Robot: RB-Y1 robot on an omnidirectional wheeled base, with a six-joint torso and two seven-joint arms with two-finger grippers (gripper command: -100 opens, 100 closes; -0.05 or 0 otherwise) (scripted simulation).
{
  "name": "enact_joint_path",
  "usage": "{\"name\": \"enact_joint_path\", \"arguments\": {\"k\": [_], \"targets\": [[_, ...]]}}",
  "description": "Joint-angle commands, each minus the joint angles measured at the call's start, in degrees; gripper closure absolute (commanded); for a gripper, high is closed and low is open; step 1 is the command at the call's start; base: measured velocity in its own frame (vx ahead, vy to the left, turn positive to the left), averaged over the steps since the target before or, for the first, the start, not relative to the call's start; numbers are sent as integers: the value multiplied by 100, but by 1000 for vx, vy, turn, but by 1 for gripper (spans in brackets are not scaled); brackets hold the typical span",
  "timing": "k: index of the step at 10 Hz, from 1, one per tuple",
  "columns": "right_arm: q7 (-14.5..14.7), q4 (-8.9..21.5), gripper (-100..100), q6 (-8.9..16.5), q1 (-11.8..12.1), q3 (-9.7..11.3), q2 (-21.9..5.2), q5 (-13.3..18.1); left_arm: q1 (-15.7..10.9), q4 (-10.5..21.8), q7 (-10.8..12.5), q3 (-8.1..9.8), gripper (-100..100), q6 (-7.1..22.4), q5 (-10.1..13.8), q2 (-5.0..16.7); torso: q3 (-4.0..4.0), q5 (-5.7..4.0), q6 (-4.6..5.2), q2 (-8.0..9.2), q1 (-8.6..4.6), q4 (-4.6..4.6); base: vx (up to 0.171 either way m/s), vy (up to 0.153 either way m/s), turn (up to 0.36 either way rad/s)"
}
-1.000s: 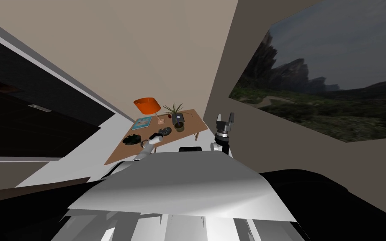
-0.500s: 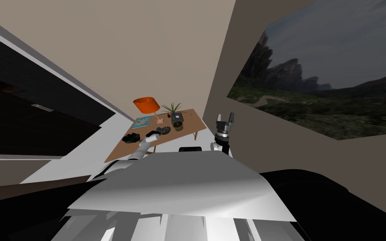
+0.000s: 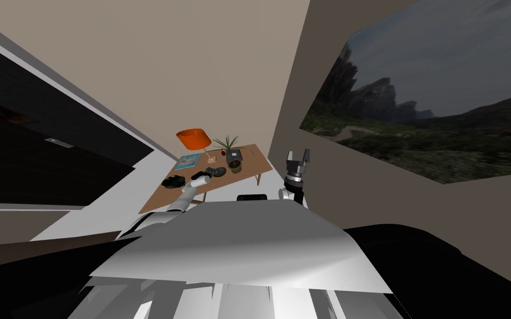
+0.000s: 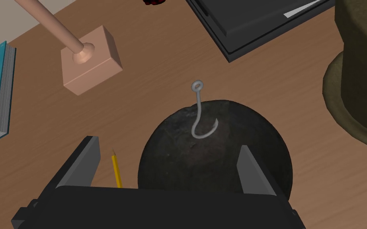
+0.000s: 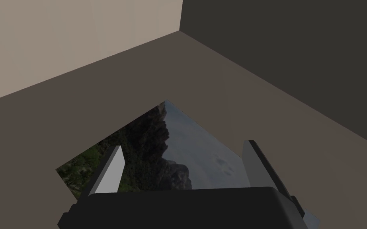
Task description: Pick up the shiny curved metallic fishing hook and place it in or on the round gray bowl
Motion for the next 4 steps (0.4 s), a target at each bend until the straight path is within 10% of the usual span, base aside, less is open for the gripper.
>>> {"name": "enact_joint_path", "arguments": {"k": [1,4], "targets": [[0,0,0,0,0,0,0,0,0,0,0,0,0,0,0,0,0,0,0,0,0,0,0,0,0],[0,0,0,0,0,0,0,0,0,0,0,0,0,0,0,0,-1,0,0,-1,1,0,0,0,0]]}}
